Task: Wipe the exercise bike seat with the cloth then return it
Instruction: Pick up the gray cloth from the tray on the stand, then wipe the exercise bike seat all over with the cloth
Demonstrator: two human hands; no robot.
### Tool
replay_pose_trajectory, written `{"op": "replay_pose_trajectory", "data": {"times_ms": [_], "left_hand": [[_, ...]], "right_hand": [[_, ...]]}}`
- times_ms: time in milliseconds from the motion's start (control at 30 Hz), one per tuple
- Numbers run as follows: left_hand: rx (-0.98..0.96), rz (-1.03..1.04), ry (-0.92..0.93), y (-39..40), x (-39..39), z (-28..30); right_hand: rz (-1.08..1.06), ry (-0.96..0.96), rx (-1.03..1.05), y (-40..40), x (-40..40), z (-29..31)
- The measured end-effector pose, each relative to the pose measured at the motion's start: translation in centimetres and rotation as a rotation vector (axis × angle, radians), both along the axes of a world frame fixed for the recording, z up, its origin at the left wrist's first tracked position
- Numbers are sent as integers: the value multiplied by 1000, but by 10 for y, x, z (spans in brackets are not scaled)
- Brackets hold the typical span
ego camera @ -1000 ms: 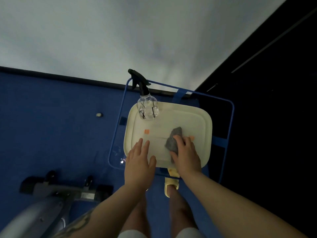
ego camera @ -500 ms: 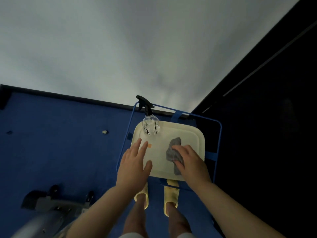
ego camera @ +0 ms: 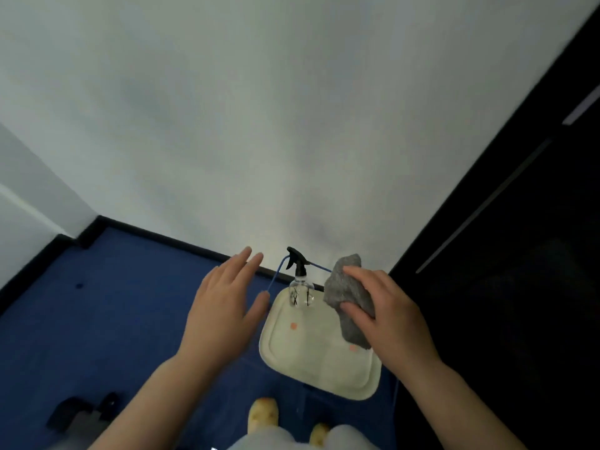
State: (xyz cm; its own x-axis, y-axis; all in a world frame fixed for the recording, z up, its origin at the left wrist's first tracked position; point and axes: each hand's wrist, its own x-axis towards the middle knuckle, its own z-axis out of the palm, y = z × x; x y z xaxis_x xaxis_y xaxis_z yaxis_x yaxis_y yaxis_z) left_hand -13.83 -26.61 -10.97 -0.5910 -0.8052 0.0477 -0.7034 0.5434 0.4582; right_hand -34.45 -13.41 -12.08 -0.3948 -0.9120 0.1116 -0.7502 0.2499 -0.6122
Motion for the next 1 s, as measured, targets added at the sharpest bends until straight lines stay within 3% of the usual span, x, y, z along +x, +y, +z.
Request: {"op": "replay_pose_trajectory", "data": {"times_ms": [200, 400, 700, 1000], "left_hand": [[-56, 201, 20, 23, 31, 28], [-54, 489, -41, 80, 99, 27], [-66, 941, -101, 199, 221, 37], [-94, 1282, -5, 333, 344, 47]], "right_hand": [[151, 32, -97, -12, 17, 33], [444, -12, -92, -30, 71, 38], [929, -30, -101, -29, 218, 52], [1263, -55, -143, 49, 382, 60]]}}
